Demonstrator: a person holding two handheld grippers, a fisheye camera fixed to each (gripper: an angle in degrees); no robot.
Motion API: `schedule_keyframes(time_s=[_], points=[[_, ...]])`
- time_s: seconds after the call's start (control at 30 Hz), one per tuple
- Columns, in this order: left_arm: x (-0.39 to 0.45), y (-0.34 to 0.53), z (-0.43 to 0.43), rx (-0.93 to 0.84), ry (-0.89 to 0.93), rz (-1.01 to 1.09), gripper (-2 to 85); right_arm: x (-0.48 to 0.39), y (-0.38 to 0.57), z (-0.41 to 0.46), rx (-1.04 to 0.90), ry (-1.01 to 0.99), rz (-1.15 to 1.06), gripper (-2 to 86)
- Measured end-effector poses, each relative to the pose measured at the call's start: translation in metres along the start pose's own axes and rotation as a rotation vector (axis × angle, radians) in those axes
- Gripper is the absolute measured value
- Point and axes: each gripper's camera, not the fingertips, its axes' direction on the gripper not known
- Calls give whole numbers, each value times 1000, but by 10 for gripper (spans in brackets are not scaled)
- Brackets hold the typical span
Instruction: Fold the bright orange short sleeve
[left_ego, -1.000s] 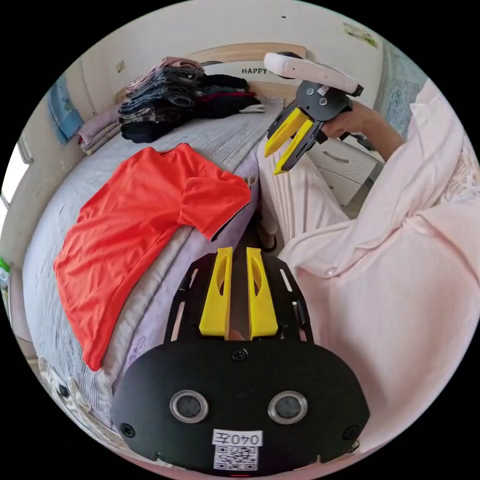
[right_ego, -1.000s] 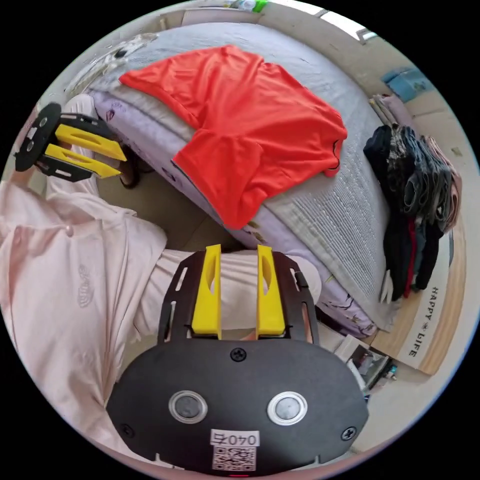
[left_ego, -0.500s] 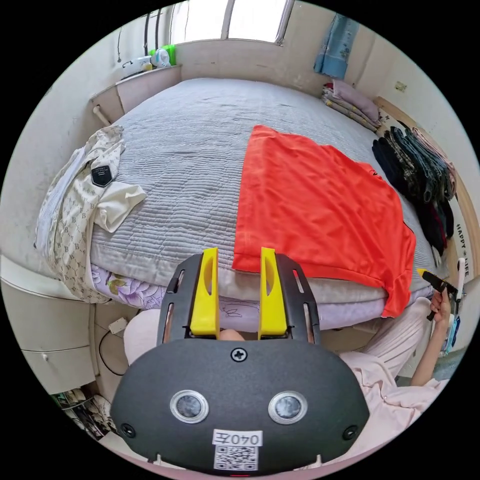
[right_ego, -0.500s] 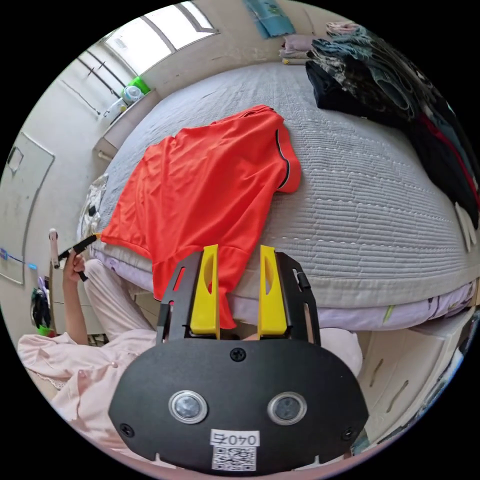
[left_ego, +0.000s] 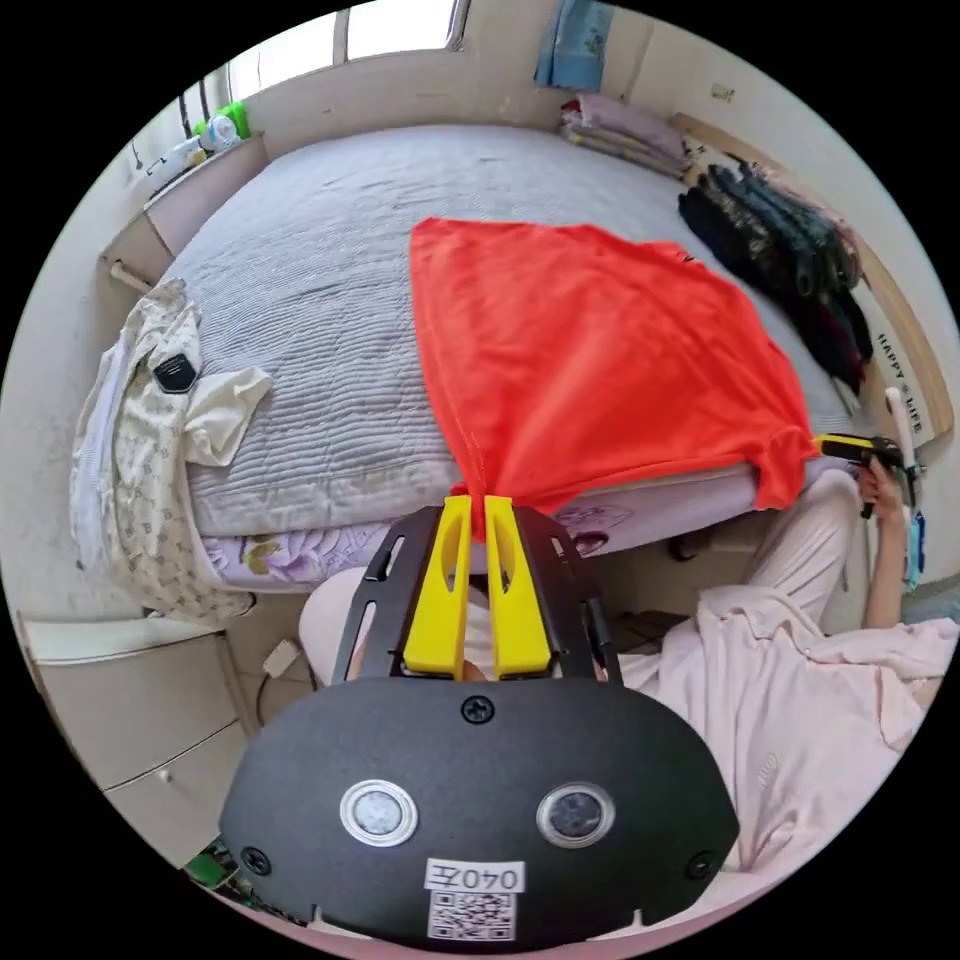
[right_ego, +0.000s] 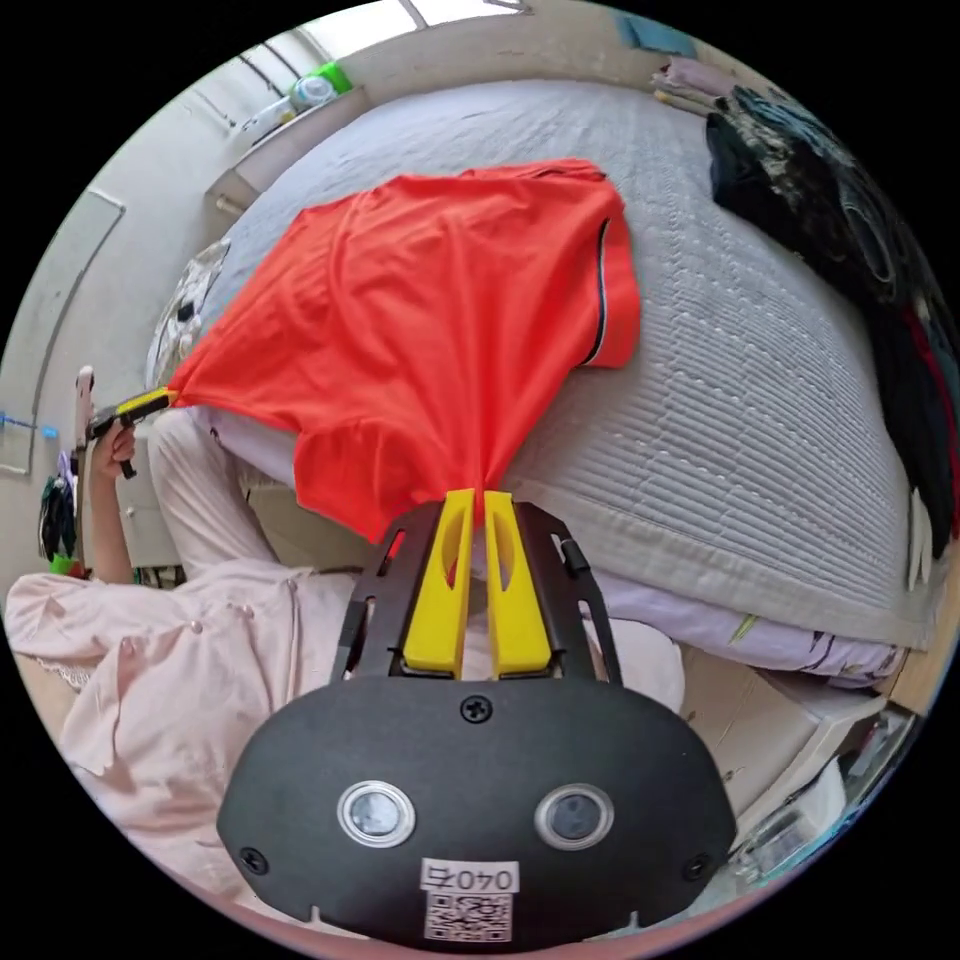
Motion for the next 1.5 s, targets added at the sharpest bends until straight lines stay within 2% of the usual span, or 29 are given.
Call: schedule_keyframes(time_s=[0.03, 0.07, 0.1, 0.17, 0.23, 0.3, 0.37, 0.43, 0.47, 0.53, 0.67, 0.73, 0.8, 0.87, 0.9, 1.03, 1.13, 1.2, 1.27, 1.4, 1.5], points=[[2, -1, 5, -31, -84, -6, 12, 7, -7, 5, -42, 16, -26, 74], [4, -3, 9, -68, -316, -40, 15, 22, -14, -1, -23, 48, -4, 100], [5, -4, 1, -29, -546, -94, 10, 31, -18, -9, 8, 57, 16, 113], [10, -7, -22, 88, -673, -162, 3, 78, -35, -45, 193, 10, 91, 121], [19, -15, -43, 201, -564, -160, 0, 117, -59, -59, 269, -64, 128, 124], [37, -38, -47, 252, -374, -93, -2, 157, -92, -56, 260, -185, 162, 126], [57, -59, -37, 230, -336, -38, -3, 197, -138, -31, 192, -365, 203, 123], [79, -78, -22, 211, -354, 11, -5, 211, -168, -6, 112, -437, 218, 104], [92, -90, -13, 192, -361, 42, -6, 215, -182, 5, 77, -437, 237, 66], [109, -104, -1, 174, -362, 92, -6, 219, -190, -6, 117, -342, 231, 3], [121, -132, 21, 136, -422, 145, -11, 241, -178, -47, 258, -283, 273, 2], [117, -143, 28, 121, -429, 142, -13, 248, -182, -46, 208, -254, 275, 26], [108, -159, 38, 106, -416, 129, -14, 247, -199, -46, 125, -125, 286, 53], [103, -171, 44, 104, -425, 120, -14, 223, -233, -73, 225, 94, 239, 65], [100, -178, 47, 111, -438, 117, -14, 214, -245, -79, 254, 120, 209, 67], [96, -197, 46, 187, -460, 115, -12, 160, -353, -76, 254, 107, -11, 74], [99, -217, 33, 290, -405, 137, -8, 160, -426, -51, 185, 124, 3, 77], [115, -243, 17, 393, -259, 223, 2, 177, -458, -45, 174, 131, 62, 86], [133, -275, 10, 416, -111, 296, 18, 210, -491, -43, 172, -6, 141, 106], [183, -378, 26, 332, 269, 387, 50, 248, -527, -37, 170, -115, 240, 117], [235, -432, 42, 279, 297, 481, 56, 263, -550, -28, 145, -121, 258, 115]])
